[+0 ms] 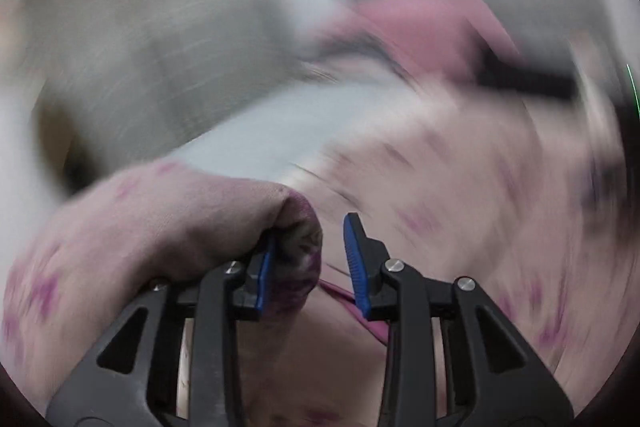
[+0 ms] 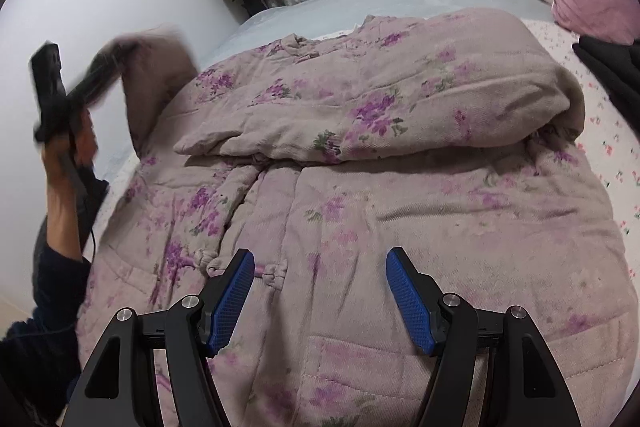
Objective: Fold large clothes
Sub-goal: 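Fold the sleeve over the jacket with the left gripper while the right gripper grasps the front edge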
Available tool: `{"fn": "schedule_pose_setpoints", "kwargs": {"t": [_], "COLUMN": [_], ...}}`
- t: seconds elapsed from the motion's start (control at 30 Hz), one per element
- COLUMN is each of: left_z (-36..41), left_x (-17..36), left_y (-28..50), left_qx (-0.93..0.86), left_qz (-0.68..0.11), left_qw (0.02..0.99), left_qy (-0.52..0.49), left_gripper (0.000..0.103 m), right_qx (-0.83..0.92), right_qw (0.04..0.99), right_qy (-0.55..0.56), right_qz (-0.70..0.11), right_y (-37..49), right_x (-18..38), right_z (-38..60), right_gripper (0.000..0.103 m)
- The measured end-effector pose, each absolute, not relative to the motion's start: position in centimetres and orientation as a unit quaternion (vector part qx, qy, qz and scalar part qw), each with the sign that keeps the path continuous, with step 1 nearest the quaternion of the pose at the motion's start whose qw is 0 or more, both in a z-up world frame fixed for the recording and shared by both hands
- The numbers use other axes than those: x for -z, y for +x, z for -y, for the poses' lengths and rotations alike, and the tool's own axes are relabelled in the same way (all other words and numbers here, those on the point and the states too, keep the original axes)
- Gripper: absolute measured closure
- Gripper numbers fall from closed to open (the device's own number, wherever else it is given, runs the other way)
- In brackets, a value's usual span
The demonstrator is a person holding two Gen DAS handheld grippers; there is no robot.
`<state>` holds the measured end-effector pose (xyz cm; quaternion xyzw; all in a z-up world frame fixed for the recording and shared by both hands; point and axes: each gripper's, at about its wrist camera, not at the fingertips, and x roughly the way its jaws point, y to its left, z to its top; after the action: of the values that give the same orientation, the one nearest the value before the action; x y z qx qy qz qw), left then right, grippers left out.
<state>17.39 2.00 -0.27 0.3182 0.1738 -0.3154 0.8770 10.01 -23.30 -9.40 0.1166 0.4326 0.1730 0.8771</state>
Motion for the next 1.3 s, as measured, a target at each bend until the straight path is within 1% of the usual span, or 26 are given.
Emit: {"fn": "schedule_pose_setpoints", "kwargs": {"t": [0.07, 0.17, 0.2, 0.3, 0.33, 0.37, 0.4, 0.43, 0.6, 0.7, 0.73, 0.8, 0.87, 0.93, 1.03, 1.1, 1.13, 1.17, 1.2, 1.23, 1.27, 1.3], "left_z": [0.6, 1.6, 1.3, -1.2, -2.4, -4.0, -4.6, -5.9, -12.6, -15.3, -16.3, -17.2, -18.5, -18.3, -17.0, -15.8, -15.6, -15.5, -15.6, -15.4, -15.4, -15.4], "left_x": [3.3, 5.6, 5.1, 2.5, 1.6, 0.6, 0.2, -0.2, -1.2, -1.6, -2.4, -2.6, -2.4, -1.4, 1.0, 3.6, 4.4, 5.1, 5.2, 5.5, 5.5, 5.5], "left_y": [15.9, 14.9, 14.8, 14.1, 13.8, 13.3, 13.5, 13.7, 18.5, 19.8, 21.2, 23.3, 26.6, 29.9, 33.3, 35.4, 35.4, 35.1, 34.7, 33.7, 33.0, 32.4], "left_qx": [0.351, 0.355, 0.344, 0.366, 0.369, 0.357, 0.347, 0.327, 0.230, 0.214, 0.217, 0.206, 0.178, 0.165, 0.124, 0.089, 0.080, 0.085, 0.089, 0.090, 0.090, 0.091], "left_qz": [-0.205, -0.237, -0.235, -0.262, -0.263, -0.260, -0.259, -0.262, -0.343, -0.350, -0.351, -0.360, -0.386, -0.416, -0.465, -0.506, -0.510, -0.507, -0.504, -0.492, -0.482, -0.472], "left_qw": [0.832, 0.803, 0.811, 0.827, 0.836, 0.853, 0.862, 0.875, 0.907, 0.912, 0.910, 0.906, 0.895, 0.879, 0.864, 0.847, 0.845, 0.844, 0.844, 0.851, 0.857, 0.861], "left_qy": [0.377, 0.416, 0.411, 0.337, 0.308, 0.278, 0.265, 0.242, 0.077, 0.000, -0.040, -0.083, -0.135, -0.162, -0.147, -0.137, -0.142, -0.153, -0.159, -0.161, -0.161, -0.165], "left_gripper": [0.067, 0.067, 0.065, 0.065, 0.061, 0.048, 0.039, 0.027, 0.026, 0.026, 0.026, 0.025, 0.025, 0.025, 0.025, 0.026, 0.033, 0.057, 0.067, 0.073, 0.080, 0.082], "right_qx": [-0.178, -0.184, -0.188, -0.195, -0.197, -0.197, -0.197, -0.198, -0.202, -0.191, -0.185, -0.184, -0.174, -0.166, -0.155, -0.125, -0.120, -0.115, -0.116, -0.125, -0.130, -0.132], "right_qw": [0.874, 0.873, 0.873, 0.874, 0.872, 0.871, 0.870, 0.870, 0.862, 0.862, 0.862, 0.860, 0.857, 0.854, 0.848, 0.843, 0.839, 0.836, 0.842, 0.851, 0.857, 0.860], "right_qy": [0.124, 0.121, 0.119, 0.110, 0.110, 0.112, 0.116, 0.121, 0.181, 0.222, 0.234, 0.250, 0.250, 0.240, 0.226, 0.219, 0.220, 0.215, 0.197, 0.171, 0.146, 0.135], "right_qz": [-0.436, -0.436, -0.434, -0.432, -0.434, -0.435, -0.436, -0.436, -0.427, -0.414, -0.410, -0.406, -0.415, -0.431, -0.454, -0.475, -0.483, -0.492, -0.489, -0.481, -0.476, -0.475], "right_y": [10.0, 9.6, 9.4, 8.9, 8.8, 8.7, 8.7, 8.7, 9.6, 11.2, 12.0, 14.3, 17.2, 21.0, 25.4, 28.0, 28.5, 28.8, 28.4, 27.7, 26.8, 26.3], "right_x": [9.4, 9.1, 8.9, 8.4, 8.4, 8.4, 8.4, 8.4, 7.8, 6.5, 6.0, 5.1, 4.4, 4.2, 5.0, 6.7, 7.5, 8.3, 8.6, 8.5, 8.5, 8.5], "right_z": [23.5, 23.6, 23.5, 23.5, 23.6, 23.6, 23.7, 23.8, 25.4, 26.9, 27.3, 28.1, 28.4, 28.0, 27.4, 27.3, 27.1, 26.9, 26.3, 25.4, 24.8, 24.5], "right_gripper": [0.033, 0.033, 0.033, 0.033, 0.033, 0.033, 0.033, 0.033, 0.033, 0.033, 0.033, 0.033, 0.033, 0.033, 0.033, 0.033, 0.034, 0.035, 0.044, 0.050, 0.059, 0.067]}}
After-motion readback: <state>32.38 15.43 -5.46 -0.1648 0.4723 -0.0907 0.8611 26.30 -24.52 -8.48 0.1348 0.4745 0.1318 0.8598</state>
